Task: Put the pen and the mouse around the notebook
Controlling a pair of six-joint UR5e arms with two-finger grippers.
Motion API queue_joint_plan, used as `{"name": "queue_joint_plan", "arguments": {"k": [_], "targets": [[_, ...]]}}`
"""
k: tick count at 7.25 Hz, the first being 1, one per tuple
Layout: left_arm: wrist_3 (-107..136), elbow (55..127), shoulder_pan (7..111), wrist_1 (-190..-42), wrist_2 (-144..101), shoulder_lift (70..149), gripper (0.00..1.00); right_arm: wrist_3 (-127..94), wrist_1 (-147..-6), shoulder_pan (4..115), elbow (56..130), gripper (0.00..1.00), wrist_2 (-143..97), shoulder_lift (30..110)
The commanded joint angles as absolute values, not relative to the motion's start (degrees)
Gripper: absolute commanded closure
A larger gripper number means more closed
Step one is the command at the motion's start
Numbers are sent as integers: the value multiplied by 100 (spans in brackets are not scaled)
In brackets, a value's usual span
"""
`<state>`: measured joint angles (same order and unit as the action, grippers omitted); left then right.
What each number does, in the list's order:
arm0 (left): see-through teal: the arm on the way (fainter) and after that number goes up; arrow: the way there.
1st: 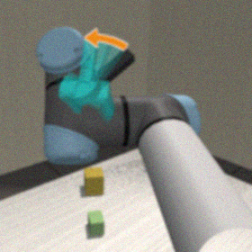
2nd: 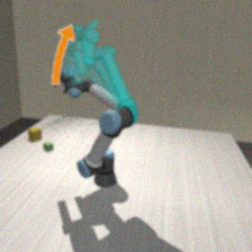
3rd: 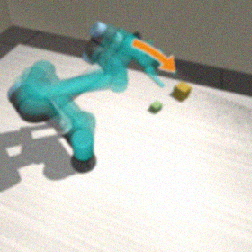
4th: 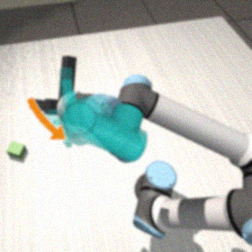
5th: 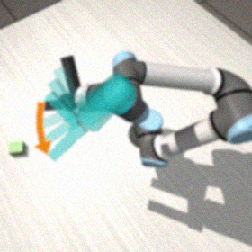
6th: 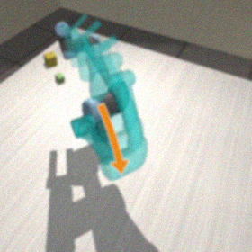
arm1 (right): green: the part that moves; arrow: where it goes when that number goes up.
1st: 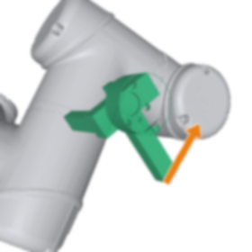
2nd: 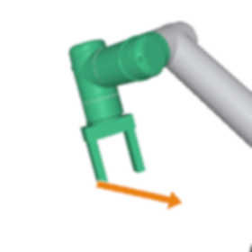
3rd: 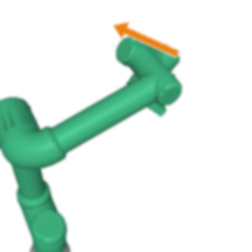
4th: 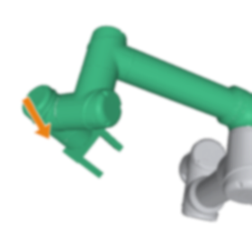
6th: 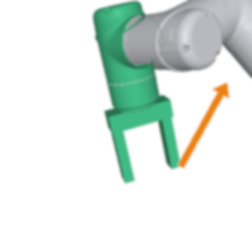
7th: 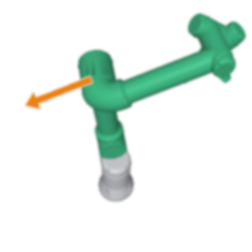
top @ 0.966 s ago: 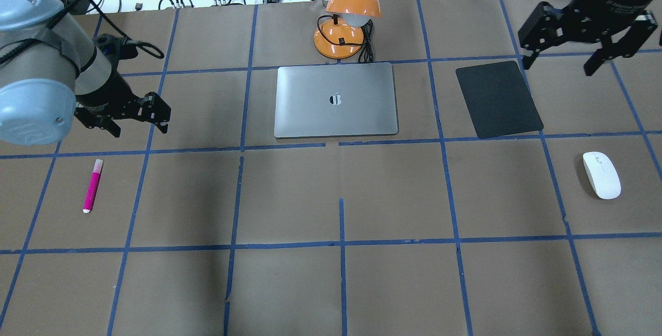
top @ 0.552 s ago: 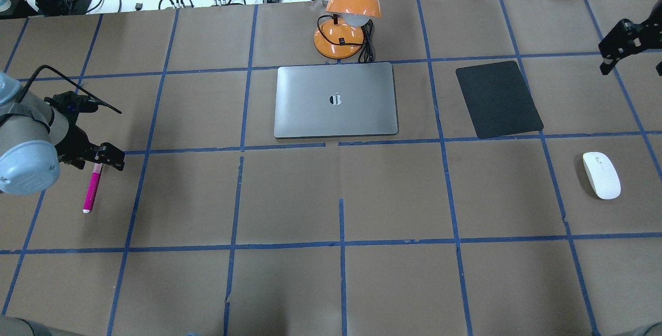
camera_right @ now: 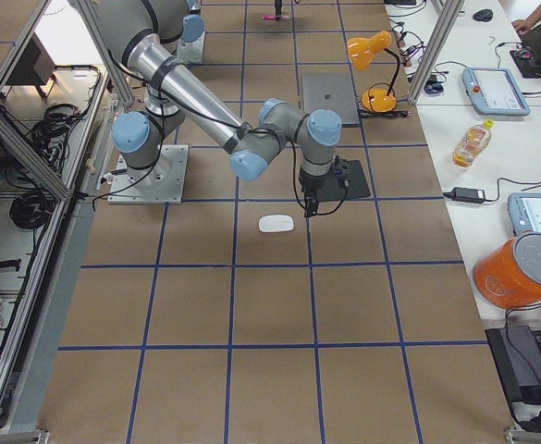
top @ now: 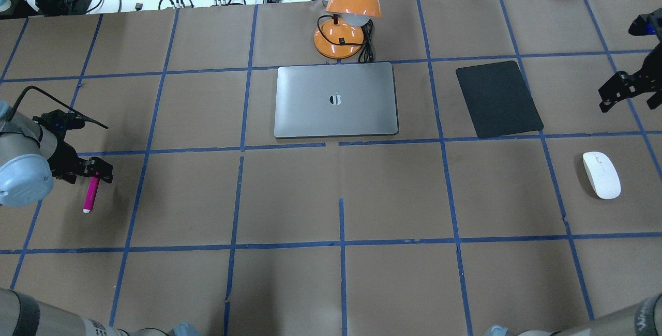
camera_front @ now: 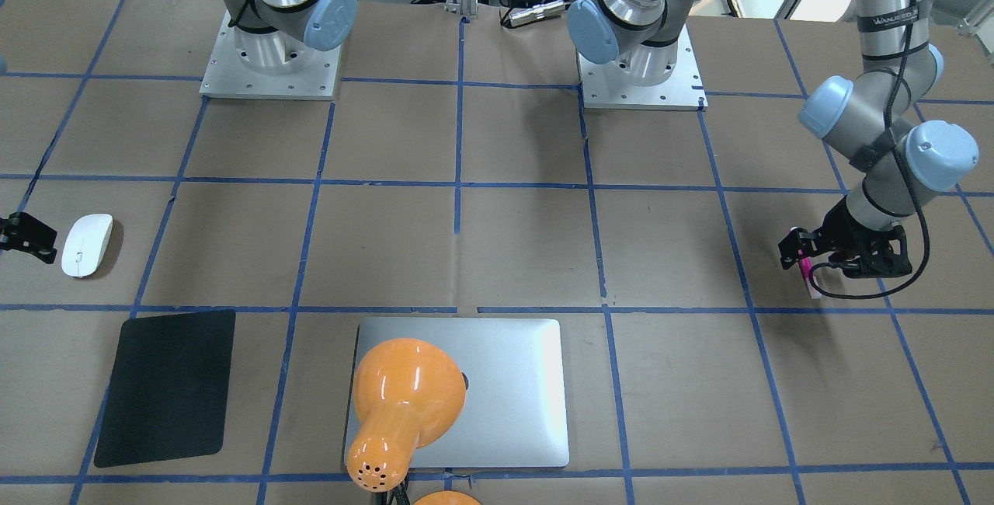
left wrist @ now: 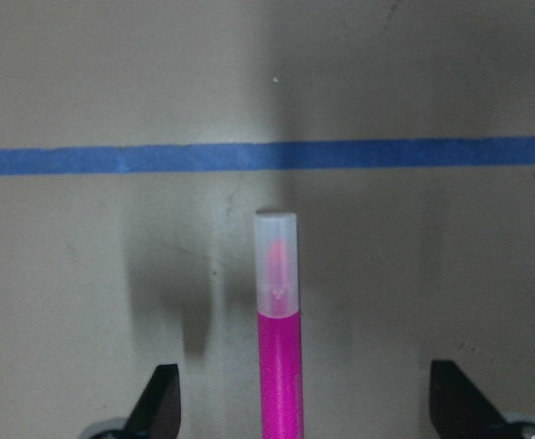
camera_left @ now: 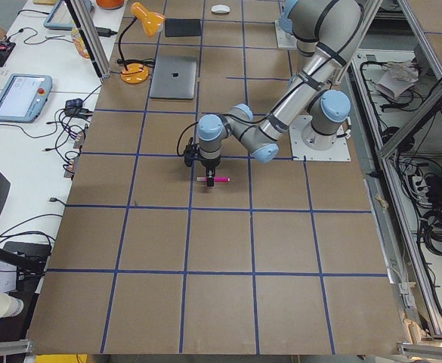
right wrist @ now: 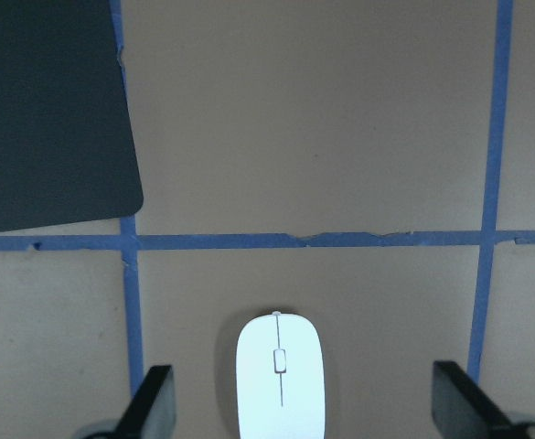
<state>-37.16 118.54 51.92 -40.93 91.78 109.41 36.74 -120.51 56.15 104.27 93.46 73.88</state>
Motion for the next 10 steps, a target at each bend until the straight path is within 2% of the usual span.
{"name": "queue_joint_plan", "arguments": {"k": [1,2,3,5,6,8,10], "targets": [[-3683,11874,5159,-4078,9158,10986,80,3780,-12331,5555,10845,0,9325,7200],[-3665,11891,5150,-4078,9167,10995,97,3788,-12331,5555,10854,0,9369,7076],[-3665,11892,5150,-4087,9167,10986,100,3779,-12331,5555,10854,0,9413,6997],[-3117,11848,5255,-4261,9158,10768,100,3823,-12340,5555,10898,0,9431,6874],[-1841,11769,5560,-4793,9080,10575,100,3832,-12331,5555,10907,0,9596,6847],[784,11384,6683,-5762,8974,10223,100,3823,-12322,5546,10916,0,9650,6751],[3695,11312,8036,-5924,8833,10063,100,3788,-12330,5528,11038,0,9824,6732]]}}
